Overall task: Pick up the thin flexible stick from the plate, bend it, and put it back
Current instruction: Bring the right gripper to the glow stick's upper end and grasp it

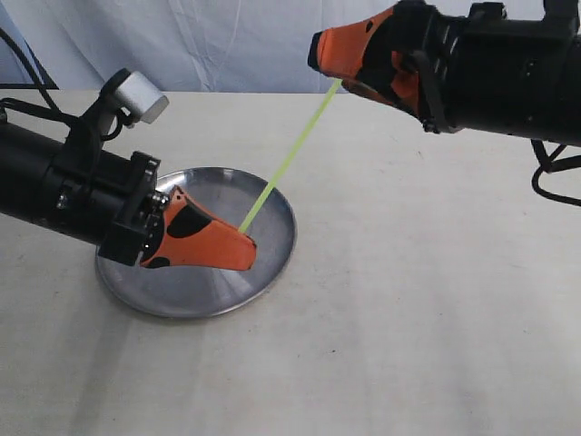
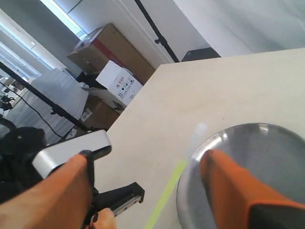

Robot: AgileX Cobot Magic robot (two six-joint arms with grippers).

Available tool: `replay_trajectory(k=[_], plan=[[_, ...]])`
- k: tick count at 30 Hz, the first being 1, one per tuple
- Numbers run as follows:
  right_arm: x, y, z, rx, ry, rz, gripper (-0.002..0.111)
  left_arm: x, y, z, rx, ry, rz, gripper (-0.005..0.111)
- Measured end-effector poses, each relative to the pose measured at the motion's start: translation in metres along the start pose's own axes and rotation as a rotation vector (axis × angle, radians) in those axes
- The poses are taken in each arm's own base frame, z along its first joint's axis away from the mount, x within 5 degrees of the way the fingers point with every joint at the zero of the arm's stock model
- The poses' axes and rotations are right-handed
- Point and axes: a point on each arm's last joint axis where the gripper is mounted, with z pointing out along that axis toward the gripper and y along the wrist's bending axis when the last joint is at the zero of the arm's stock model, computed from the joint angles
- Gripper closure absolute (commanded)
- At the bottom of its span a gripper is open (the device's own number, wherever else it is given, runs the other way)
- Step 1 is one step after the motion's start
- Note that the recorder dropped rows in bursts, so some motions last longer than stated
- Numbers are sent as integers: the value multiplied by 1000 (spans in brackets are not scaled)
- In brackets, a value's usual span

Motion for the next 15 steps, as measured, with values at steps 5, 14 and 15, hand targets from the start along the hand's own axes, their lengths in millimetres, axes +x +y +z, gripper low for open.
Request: replay_trajectory(k=[5, 14, 15], plan=[[9, -20, 19, 40, 65, 48, 45, 0, 0, 0, 0, -1, 0, 107], [-4, -19, 32, 18, 60, 39, 51, 0, 0, 0, 0, 1, 0, 107], [-6, -18, 32, 12, 55, 37, 59, 0, 0, 0, 0, 1, 0, 107]])
